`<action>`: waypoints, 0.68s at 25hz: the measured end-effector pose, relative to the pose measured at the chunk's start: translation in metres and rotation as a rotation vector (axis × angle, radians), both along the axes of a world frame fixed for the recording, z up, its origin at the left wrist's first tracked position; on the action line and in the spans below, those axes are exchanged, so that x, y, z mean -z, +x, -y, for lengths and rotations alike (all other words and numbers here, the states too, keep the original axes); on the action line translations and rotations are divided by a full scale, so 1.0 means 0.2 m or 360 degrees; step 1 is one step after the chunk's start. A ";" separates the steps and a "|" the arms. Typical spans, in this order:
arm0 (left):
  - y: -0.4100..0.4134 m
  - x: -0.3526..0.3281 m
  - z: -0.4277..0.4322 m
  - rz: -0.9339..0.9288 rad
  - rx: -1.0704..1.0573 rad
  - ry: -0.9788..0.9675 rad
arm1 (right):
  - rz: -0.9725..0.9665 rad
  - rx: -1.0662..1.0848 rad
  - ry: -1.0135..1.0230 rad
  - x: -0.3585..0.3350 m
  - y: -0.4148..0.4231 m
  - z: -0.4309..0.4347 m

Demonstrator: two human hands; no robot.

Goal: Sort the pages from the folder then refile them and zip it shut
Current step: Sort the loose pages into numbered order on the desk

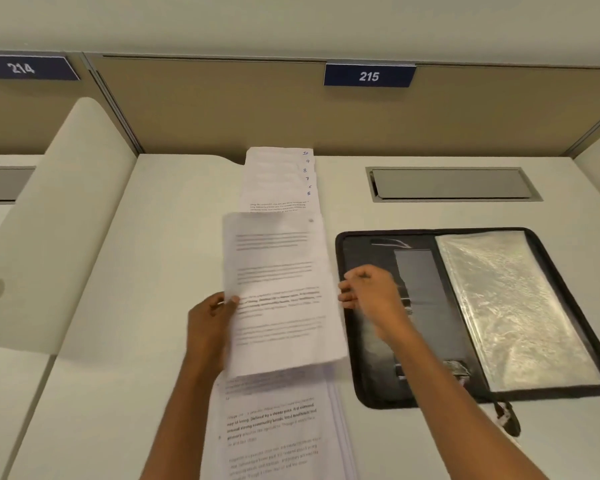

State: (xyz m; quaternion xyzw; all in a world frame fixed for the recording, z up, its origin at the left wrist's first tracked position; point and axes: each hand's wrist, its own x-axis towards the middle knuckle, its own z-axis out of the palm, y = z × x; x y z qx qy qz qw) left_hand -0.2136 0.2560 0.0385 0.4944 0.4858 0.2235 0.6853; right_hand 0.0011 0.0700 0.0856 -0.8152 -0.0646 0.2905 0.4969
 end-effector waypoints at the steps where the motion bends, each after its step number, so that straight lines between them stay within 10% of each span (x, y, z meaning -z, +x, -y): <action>1: -0.03 0.00 -0.06 0.0029 -0.0120 -0.0040 | 0.0253 -0.0097 -0.0127 0.07 -0.02 -0.04; 7: -0.11 -0.05 -0.27 0.0085 -0.0493 -0.0199 | 0.1241 -0.1222 -0.0491 0.47 -0.25 -0.28; 17: -0.09 -0.01 -0.24 0.0050 -0.0365 -0.0265 | 0.1402 -0.1181 -0.0432 0.61 -0.36 -0.27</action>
